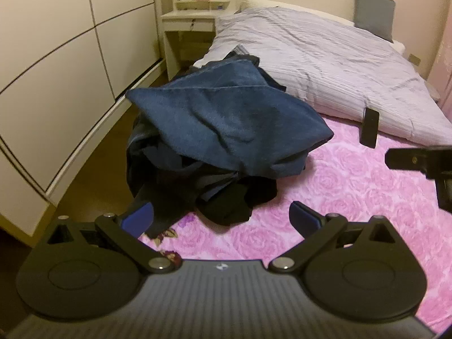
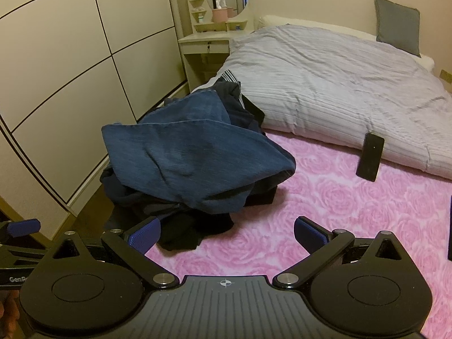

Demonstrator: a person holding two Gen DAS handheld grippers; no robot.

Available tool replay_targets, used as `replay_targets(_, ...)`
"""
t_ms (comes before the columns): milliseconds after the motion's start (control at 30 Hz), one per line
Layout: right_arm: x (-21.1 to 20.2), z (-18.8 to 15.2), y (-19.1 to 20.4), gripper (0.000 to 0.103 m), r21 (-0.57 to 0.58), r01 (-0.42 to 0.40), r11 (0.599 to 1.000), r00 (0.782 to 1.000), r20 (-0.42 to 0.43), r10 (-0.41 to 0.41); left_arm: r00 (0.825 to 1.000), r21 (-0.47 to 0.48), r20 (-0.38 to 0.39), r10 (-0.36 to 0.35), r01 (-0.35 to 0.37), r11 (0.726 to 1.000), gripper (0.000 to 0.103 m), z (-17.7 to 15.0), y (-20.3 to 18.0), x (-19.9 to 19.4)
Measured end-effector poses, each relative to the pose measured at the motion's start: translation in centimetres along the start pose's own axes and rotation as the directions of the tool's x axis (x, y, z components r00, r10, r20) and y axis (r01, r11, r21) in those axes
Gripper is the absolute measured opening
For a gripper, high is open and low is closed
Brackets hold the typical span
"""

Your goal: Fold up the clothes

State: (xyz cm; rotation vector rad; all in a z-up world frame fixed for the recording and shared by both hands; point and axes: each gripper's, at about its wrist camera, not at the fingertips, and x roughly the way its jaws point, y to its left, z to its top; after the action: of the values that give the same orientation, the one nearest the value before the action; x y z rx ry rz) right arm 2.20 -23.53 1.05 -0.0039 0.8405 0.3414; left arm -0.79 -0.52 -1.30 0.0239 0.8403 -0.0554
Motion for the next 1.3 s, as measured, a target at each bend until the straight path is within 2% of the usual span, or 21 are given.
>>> replay_targets(133, 0.2, 0.1, -0.8, 0.103, -0.004, -0.001, 1.000, 1.000, -0.002, 0.001, 0.998, 0.075, 0.067, 0.010, -0.015, 0.997, 0.101, -0.4, -0.8, -0.5)
replay_targets(233, 0.3, 0.2, -1.8, 0.103, -0.032, -0.001, 0.999, 1.000, -0.003, 0.001, 0.997, 0.153, 0.078, 0.023, -0.035, 0.988, 0.101, -0.4, -1.6, -0.5)
replay_targets(300, 0.5, 0.3, -2.3, 0.103, -0.059, -0.002, 0.998, 1.000, -0.004, 0.002, 0.997, 0.189, 0.063, 0.035, -0.046, 0.981, 0.101, -0.3, -1.8, -0.3)
replay_targets(467, 2.5, 0.8, -3.7, 0.103, -0.171, -0.027, 0.985, 1.000, -0.011, 0.025, 1.000, 0.271, 0.001, 0.024, -0.023, 0.962, 0.101, 0.9, -1.2, 1.1)
replay_targets(600, 5.2, 1.9, -4.0, 0.103, -0.286, -0.038, 0.957, 0.999, -0.024, 0.032, 0.999, 0.376, -0.012, 0.037, -0.030, 0.926, 0.101, 2.6, 0.0, 3.7)
replay_targets(767, 10.2, 4.1, -3.5, 0.103, -0.431, -0.065, 0.900, 0.997, -0.058, 0.044, 1.000, 0.486, 0.005, 0.021, -0.021, 0.873, 0.101, 6.5, 2.7, 9.8)
replay_targets(900, 14.8, 5.9, -2.7, 0.103, -0.547, -0.074, 0.834, 0.996, -0.076, 0.038, 1.000, 0.586, 0.004, -0.016, 0.010, 0.811, 0.101, 10.2, 4.5, 15.9)
replay_targets(1067, 21.6, 7.8, -1.7, 0.103, -0.734, -0.081, 0.674, 0.995, -0.099, 0.012, 0.997, 0.694, -0.030, -0.067, 0.069, 0.717, 0.101, 13.6, 6.0, 22.8)
replay_targets(1300, 30.1, 10.9, -1.7, 0.103, -0.812, -0.198, 0.549, 0.976, -0.215, 0.033, 0.987, 0.808, -0.104, -0.121, 0.155, 0.569, 0.101, 15.3, 7.2, 29.0)
